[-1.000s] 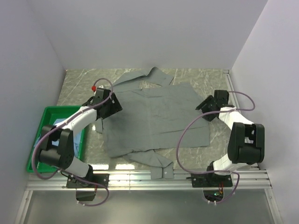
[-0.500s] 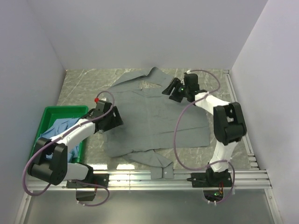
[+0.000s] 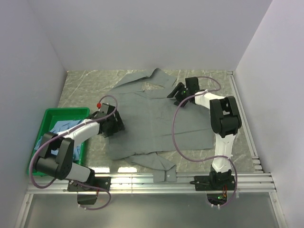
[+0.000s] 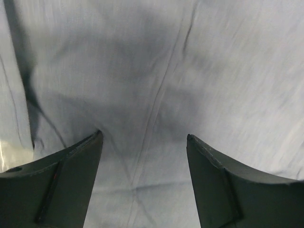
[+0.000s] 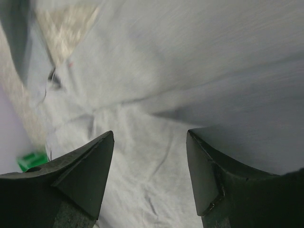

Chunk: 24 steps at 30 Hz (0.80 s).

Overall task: Fold and stack the long sleeve shirts
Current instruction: Flatten the shirt out, then fold the shirt

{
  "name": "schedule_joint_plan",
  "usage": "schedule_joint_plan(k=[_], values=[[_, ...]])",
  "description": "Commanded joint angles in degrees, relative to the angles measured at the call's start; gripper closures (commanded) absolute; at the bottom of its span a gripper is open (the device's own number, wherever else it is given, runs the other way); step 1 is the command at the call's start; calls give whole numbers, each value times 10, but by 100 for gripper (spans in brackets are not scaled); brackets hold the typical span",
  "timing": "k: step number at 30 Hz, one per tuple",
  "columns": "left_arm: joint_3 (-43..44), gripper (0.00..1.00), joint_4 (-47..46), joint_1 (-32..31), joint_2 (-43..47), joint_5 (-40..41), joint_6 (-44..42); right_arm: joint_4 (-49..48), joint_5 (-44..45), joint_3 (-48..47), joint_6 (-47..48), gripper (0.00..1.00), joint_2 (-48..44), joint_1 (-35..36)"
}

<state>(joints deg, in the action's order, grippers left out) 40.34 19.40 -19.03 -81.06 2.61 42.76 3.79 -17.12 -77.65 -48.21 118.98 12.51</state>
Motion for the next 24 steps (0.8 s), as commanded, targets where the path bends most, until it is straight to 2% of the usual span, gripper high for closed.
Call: schedule_joint_plan(k=[1,7,11,16,18,19,20,24], values=[[32,22,-22,6,-41,12,-5,40,48,-29,-20,30,8,-29],[125,19,-30,7,-130,20,-25,87,84,-65,4,29,5,-57],[159,20,-21,7,-119,42,-21,112,121,-65,30,28,-47,-64],[139,14,31,7,4,106,16,181,190,-7,46,24,-144,-64],[113,10,76,8,44,125,41,210,222,33,49,19,-198,-66],[102,9,89,9,82,137,50,235,231,49,49,11,-235,-67],[91,5,117,9,99,140,69,248,239,64,50,9,-253,-69],[29,4,169,14,175,124,107,311,235,157,47,5,-334,-89]])
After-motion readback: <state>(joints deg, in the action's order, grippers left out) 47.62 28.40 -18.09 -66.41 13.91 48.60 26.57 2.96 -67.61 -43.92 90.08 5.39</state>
